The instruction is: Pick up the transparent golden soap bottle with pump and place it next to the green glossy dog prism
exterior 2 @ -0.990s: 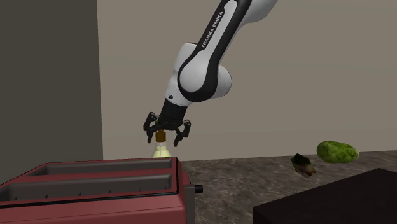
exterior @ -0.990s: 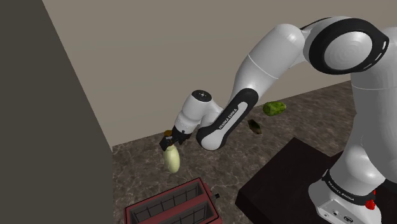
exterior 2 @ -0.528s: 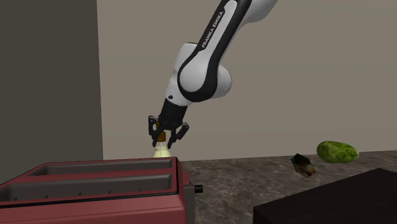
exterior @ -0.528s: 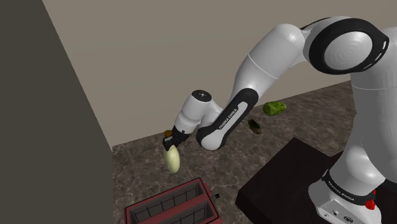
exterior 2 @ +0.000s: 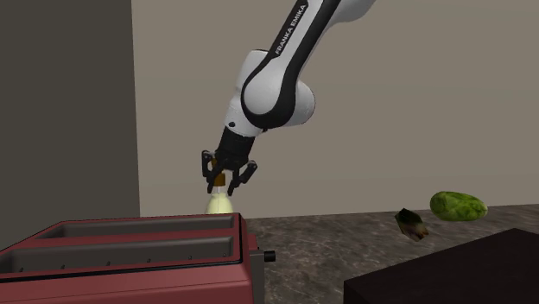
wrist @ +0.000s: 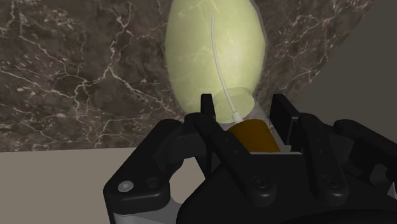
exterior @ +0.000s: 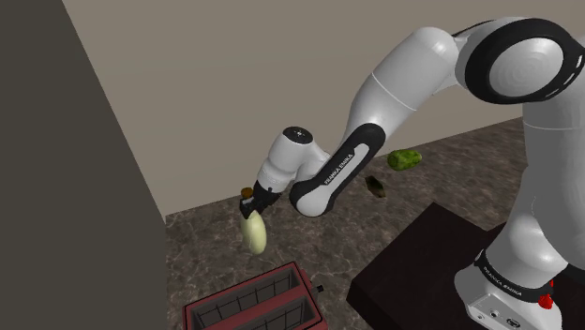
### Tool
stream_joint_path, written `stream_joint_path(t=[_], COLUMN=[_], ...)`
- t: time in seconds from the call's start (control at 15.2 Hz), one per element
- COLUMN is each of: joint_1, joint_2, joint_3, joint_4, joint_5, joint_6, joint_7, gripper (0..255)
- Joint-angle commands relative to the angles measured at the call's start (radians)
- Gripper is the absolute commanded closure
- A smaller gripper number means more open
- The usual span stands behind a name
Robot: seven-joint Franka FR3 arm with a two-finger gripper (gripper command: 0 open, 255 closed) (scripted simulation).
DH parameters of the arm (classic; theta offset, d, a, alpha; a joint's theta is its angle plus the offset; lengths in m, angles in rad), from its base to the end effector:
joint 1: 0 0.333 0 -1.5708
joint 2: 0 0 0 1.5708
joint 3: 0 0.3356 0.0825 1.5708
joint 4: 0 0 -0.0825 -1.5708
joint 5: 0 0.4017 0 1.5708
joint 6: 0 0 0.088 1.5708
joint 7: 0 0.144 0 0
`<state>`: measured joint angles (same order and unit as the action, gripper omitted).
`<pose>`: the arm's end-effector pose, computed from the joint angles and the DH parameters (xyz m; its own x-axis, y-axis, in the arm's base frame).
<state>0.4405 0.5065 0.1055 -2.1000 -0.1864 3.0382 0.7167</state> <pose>0.5495 0.3482 0.1908 0.9363 -0.0572 0.3464 0.0305 -0.9696 -0.2427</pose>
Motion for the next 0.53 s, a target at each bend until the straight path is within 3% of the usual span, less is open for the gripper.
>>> stream_joint_path(t=[0.0, 0.46], joint_1=[-0.007, -0.036], joint_2=[-0.02, -0.097], joint_3=[0.009, 0.045], joint_4=[0.0, -0.007], joint_5=[0.004, 0.027], joint_6=[-0.02, -0.092], joint_7=[-0.004, -0.023], gripper=[255, 255])
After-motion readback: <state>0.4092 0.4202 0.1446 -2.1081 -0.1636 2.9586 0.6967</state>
